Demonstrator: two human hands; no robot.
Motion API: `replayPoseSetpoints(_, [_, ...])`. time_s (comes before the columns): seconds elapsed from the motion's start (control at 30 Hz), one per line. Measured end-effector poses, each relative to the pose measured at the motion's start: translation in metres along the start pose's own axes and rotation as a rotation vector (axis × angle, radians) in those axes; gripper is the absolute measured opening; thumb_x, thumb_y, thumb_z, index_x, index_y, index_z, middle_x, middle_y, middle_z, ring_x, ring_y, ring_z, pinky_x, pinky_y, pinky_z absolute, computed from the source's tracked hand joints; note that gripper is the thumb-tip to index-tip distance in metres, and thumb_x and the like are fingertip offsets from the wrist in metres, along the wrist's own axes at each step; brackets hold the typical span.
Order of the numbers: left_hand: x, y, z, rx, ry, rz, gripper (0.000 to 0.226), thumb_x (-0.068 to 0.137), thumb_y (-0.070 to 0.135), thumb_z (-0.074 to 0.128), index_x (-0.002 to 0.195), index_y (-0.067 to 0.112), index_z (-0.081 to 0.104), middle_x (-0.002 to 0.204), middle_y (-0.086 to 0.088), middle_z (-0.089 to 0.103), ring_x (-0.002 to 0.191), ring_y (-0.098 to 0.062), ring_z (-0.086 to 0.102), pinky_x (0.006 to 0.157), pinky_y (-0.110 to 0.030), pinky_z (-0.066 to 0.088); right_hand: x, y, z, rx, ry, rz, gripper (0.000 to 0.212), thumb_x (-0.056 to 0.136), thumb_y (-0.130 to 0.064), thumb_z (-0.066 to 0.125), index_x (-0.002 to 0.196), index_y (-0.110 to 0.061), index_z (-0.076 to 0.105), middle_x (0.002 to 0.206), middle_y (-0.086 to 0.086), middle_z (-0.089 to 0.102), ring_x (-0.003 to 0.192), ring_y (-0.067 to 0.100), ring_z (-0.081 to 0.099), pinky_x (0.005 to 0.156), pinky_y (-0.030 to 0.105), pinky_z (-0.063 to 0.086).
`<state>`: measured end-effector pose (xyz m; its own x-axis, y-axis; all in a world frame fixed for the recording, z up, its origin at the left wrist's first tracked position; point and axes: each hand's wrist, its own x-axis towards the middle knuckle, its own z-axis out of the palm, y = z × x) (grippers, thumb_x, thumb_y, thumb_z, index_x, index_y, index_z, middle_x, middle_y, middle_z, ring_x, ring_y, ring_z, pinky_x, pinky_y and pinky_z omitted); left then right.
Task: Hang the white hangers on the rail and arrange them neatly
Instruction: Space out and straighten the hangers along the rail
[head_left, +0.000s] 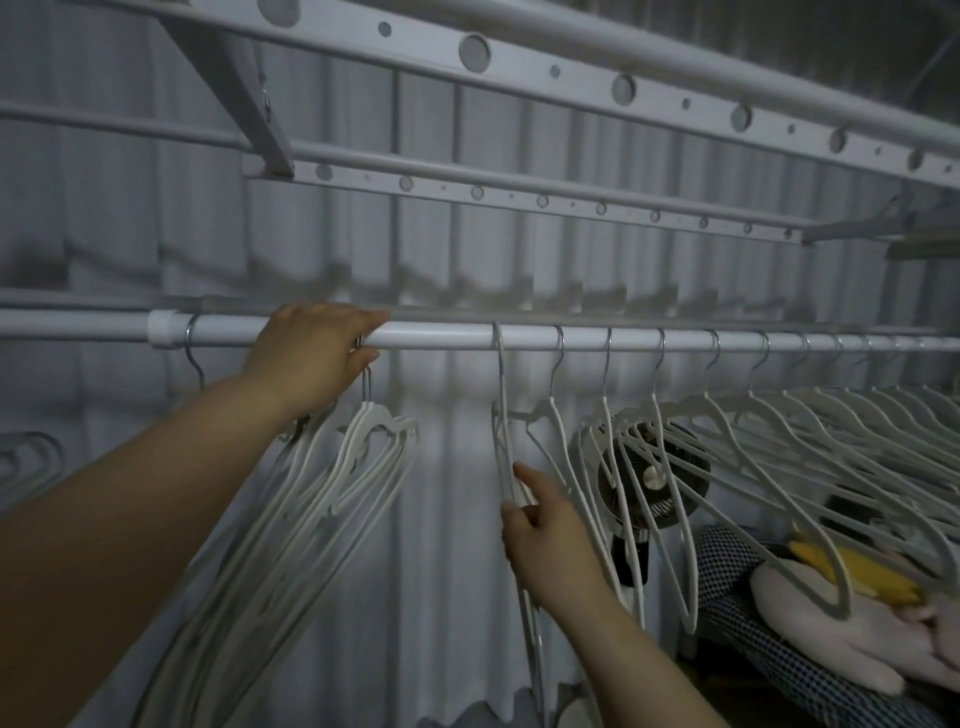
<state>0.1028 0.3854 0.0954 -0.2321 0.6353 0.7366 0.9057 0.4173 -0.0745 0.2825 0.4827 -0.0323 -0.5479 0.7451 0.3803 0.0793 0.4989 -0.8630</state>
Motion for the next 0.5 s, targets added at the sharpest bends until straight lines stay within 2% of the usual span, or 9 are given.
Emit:
replayPoseSetpoints(0.17, [-0.0009,0.0000,-0.0007,0.007,-0.006,-0.011,0.044,0.091,0.024,0.051,0.134,0.021,0.044,0.131,-0.007,0.055,0.120,-0.026,0.048,0.097,-0.032,0.030,-0.0007,-0.0033,0.0032,0.006,-0.016,0.009,0.045,0.095,-0.013,0.040,0.139,-0.020,0.034,0.054,-0.003,0.041,0.046,0.007,0.039,0.044,0.013,0.033])
replayPoseSetpoints(0.33, [-0.0024,-0.0002,-0.0017,-0.002,-0.002,-0.011,0.043,0.091,0.024,0.050,0.134,0.021,0.044,0.133,-0.007,0.054,0.120,-0.026,0.048,0.097,-0.032,0.030,-0.0005,-0.0062,0.0088,0.017,-0.028,0.023,0.044,0.095,-0.012,0.040,0.139,-0.020,0.035,0.052,-0.003,0.040,0.031,0.001,0.039,0.040,0.012,0.033])
replayPoseSetpoints(0.5, [-0.0021,0.0008,-0.0027,0.002,-0.002,-0.005,0.043,0.091,0.024,0.051,0.134,0.021,0.045,0.131,-0.007,0.055,0.118,-0.026,0.049,0.095,-0.032,0.031,0.0001,-0.0056,0.0084,-0.018,-0.018,0.008,0.045,0.094,-0.011,0.040,0.138,-0.020,0.036,0.049,-0.004,0.039,0.034,0.004,0.037,0.039,0.013,0.032])
